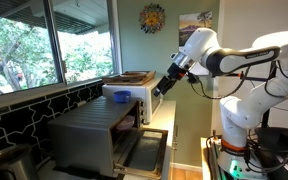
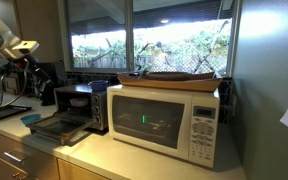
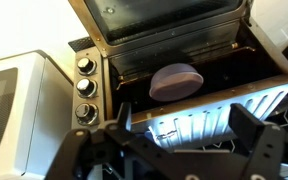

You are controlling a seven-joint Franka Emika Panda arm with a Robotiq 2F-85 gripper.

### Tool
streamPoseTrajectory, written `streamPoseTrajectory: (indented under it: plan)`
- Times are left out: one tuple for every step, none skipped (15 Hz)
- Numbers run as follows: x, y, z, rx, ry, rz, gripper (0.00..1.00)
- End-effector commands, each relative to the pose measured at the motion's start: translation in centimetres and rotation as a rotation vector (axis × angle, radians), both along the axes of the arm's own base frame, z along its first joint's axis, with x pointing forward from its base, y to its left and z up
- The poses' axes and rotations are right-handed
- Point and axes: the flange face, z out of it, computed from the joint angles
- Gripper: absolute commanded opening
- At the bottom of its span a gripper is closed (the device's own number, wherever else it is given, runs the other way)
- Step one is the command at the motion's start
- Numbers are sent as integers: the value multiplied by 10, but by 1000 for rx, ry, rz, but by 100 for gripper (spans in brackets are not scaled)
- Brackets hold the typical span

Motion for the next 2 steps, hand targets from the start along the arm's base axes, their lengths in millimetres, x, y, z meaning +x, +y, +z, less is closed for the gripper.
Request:
streamPoseTrajectory:
  plan:
    - [0,0,0,-1,0,0,100]
    - [0,0,0,-1,0,0,100]
